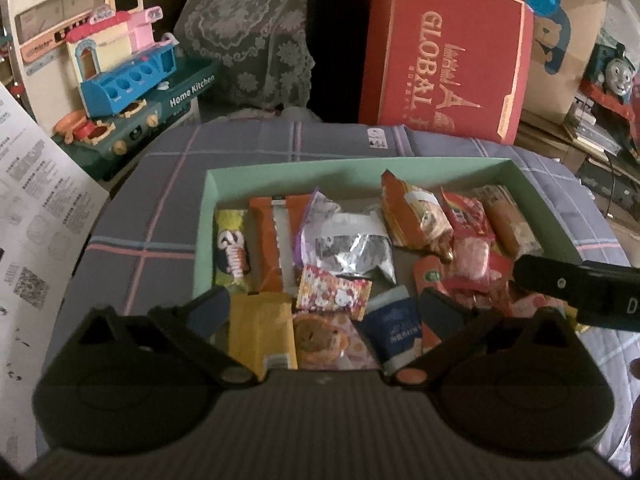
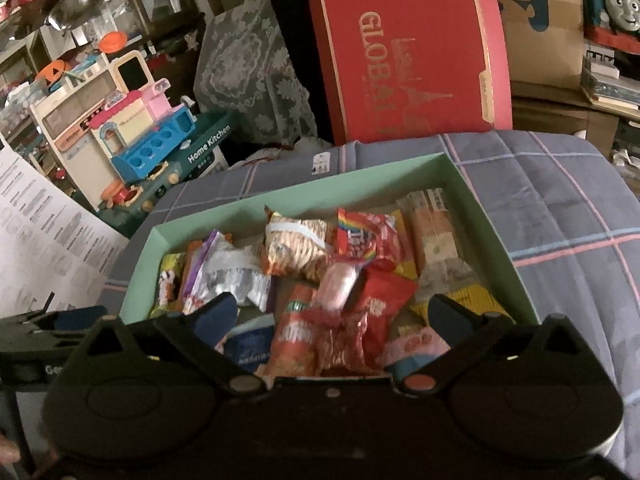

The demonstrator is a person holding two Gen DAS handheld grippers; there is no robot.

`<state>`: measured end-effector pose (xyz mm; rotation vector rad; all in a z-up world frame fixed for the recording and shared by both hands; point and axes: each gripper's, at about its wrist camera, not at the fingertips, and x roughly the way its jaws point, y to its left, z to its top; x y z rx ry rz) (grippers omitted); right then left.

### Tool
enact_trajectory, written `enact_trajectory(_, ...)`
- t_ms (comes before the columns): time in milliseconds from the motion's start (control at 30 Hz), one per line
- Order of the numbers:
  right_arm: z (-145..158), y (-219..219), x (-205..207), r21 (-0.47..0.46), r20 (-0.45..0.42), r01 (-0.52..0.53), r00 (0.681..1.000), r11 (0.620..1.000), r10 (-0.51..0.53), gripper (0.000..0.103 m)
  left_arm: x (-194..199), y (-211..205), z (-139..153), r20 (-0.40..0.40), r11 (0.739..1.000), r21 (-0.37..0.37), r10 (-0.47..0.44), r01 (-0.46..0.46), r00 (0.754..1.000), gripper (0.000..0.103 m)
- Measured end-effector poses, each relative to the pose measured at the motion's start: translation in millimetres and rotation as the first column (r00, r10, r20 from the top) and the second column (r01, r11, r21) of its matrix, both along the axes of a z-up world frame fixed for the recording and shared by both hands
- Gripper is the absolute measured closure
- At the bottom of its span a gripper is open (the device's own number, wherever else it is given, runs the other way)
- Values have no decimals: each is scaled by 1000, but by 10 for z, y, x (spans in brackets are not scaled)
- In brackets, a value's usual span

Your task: Organize snacks

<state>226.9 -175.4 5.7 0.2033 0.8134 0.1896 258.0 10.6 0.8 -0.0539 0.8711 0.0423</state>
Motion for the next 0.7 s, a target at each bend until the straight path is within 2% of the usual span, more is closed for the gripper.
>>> enact_trajectory(367,254,-92,-525,-7,8,-1,1000,1000,1,0,-552,-9,196,16,1000,2,7,-7,1000,0)
enact_trajectory(533,325,-156,-796,-8,9,9,1000,1000,-9,0,-869,59,302,64,1000,-18,14,-13,998,0)
enact_trajectory(700,334,-220,-1052,-3,-17,21,1000,1000,-21,0,-1154,147,333,71,998,-54,39,-35,997,0)
